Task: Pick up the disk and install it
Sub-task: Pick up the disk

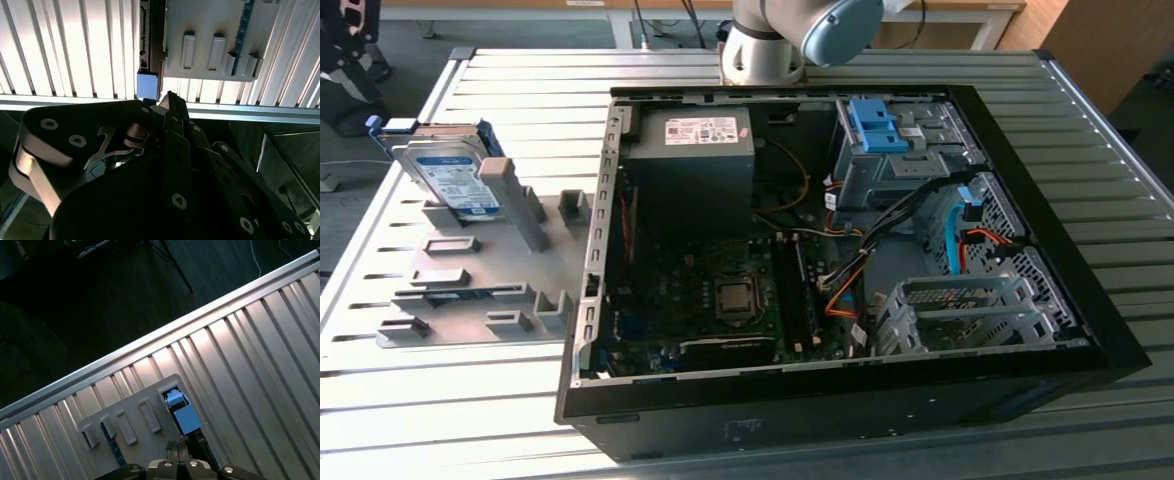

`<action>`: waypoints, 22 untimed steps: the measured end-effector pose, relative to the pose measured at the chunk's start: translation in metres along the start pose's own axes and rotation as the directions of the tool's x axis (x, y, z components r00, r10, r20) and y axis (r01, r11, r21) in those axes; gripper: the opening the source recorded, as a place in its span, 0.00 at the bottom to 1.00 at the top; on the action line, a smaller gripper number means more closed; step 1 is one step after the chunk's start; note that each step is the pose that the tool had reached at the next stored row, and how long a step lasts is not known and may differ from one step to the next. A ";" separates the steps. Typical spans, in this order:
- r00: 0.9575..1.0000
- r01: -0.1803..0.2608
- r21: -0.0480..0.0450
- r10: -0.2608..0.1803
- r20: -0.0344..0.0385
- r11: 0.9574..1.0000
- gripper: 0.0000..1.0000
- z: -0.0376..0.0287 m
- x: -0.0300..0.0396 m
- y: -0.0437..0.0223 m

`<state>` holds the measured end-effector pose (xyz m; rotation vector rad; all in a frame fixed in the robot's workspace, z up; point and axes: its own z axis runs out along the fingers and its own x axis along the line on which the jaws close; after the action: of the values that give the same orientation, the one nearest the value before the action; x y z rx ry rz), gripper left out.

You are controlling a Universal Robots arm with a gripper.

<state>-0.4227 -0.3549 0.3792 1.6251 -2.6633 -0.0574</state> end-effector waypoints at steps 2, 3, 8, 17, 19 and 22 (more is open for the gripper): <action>1.000 0.032 0.000 -0.032 -0.001 1.000 0.11 0.0001 0.0000 0.0000; 0.999 0.047 0.000 -0.047 -0.002 0.999 0.11 0.0001 0.0000 0.0000; 0.992 0.127 0.000 -0.127 -0.005 0.992 0.11 0.0004 0.0000 0.0000; 0.962 0.271 0.005 -0.271 -0.010 0.962 0.11 0.0022 0.0000 0.0000; 0.962 0.272 0.021 -0.272 -0.004 0.962 0.11 0.0028 0.0000 -0.0001; 0.966 0.257 0.030 -0.258 0.000 0.966 0.11 0.0043 -0.0002 0.0000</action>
<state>-0.4228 -0.3546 0.3748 1.9721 -2.4488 -0.0245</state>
